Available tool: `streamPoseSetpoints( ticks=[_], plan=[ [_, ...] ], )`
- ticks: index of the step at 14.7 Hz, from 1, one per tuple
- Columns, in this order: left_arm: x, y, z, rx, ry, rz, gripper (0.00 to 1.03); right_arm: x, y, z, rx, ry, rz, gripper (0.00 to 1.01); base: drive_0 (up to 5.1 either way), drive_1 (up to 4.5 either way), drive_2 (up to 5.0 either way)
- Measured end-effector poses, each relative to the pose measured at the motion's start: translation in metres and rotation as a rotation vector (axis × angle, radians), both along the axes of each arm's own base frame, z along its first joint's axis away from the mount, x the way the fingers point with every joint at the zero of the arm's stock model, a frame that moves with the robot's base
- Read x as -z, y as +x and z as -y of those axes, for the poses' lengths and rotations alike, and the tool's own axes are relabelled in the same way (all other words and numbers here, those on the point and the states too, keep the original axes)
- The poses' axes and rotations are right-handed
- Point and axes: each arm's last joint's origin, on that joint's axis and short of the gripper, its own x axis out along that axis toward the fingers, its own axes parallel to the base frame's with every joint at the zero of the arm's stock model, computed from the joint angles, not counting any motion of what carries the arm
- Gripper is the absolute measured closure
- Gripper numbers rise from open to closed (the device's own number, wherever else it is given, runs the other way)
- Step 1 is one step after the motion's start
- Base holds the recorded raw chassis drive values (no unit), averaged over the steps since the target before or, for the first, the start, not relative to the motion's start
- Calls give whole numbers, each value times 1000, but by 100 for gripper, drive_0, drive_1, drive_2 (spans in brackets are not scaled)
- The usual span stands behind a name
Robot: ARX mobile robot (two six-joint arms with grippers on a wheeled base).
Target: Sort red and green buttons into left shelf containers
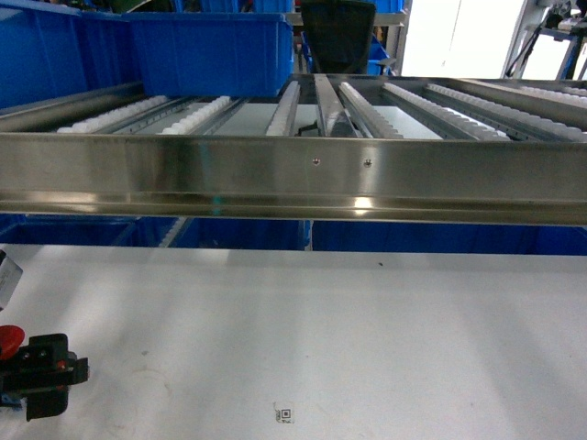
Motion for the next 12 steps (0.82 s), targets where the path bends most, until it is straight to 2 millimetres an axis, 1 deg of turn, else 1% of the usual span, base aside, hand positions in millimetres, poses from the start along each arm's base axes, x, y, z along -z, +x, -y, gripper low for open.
streamPoseSetpoints(
  ticks=[2,3,4,6,7,10,11,12],
  plan=[
    [-1,3,1,-18,-21,12,64,0,0,0,0,0,0,74,0,0,0],
    [-2,4,3,-11,-23,27,72,0,0,0,0,0,0,74,0,0,0],
    [-3,4,5,-6,-22,40,75,0,0,0,0,0,0,74,0,0,0],
    [-3,1,5,-3,-6,47,75,0,0,0,0,0,0,74,0,0,0],
    [-4,-4,5,-6,0,35,75,0,0,0,0,0,0,74,0,0,0],
    [-10,-10,5,-4,3,37,75,0,0,0,0,0,0,74,0,0,0],
    [-15,-13,5,1,-2,40,75,0,0,0,0,0,0,74,0,0,0],
    [-40,-24,7,21,-17,84,75,0,0,0,0,0,0,74,0,0,0]
  ],
)
